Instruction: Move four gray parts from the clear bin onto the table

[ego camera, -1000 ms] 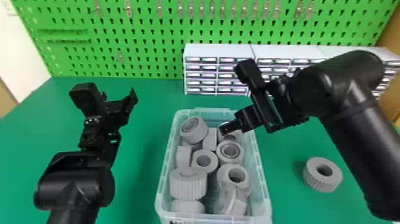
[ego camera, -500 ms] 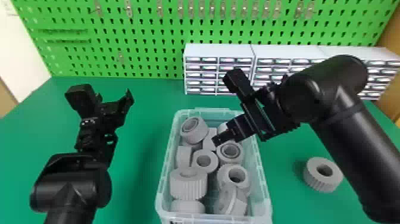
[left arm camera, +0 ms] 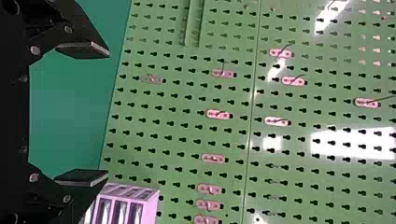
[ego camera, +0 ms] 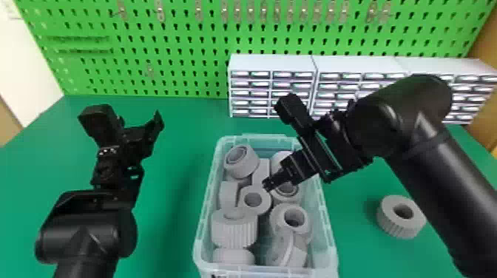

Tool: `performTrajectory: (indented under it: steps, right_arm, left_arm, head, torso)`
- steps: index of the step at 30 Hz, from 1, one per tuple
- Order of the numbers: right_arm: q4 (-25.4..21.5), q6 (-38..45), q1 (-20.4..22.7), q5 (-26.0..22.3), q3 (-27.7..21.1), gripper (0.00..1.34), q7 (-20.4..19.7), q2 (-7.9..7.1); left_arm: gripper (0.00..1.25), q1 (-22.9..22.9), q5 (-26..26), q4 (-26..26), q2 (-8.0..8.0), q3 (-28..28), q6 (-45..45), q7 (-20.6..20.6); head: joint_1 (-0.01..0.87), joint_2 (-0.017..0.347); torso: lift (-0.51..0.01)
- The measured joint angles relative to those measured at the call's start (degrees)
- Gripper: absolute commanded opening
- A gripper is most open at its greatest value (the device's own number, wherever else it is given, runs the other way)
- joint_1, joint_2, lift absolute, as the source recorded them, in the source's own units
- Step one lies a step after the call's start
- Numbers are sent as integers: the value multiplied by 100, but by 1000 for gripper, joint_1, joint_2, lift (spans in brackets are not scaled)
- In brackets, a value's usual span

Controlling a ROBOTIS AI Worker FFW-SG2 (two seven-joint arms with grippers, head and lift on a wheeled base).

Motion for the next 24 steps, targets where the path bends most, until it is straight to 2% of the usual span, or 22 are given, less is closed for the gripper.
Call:
performTrajectory:
  steps: [11, 24]
  right_arm:
    - [34, 0, -37, -188, 369, 1022, 0, -111]
    - [116, 0, -43, -353, 443, 1022, 0, -184]
  left_arm:
    - [900, 31, -11, -9, 9, 13, 0, -1]
    - [900, 36, -88, -9, 13, 14, 0, 4]
  head:
    - [693, 72]
    - [693, 72]
  torso:
    - [-52]
    - [-52]
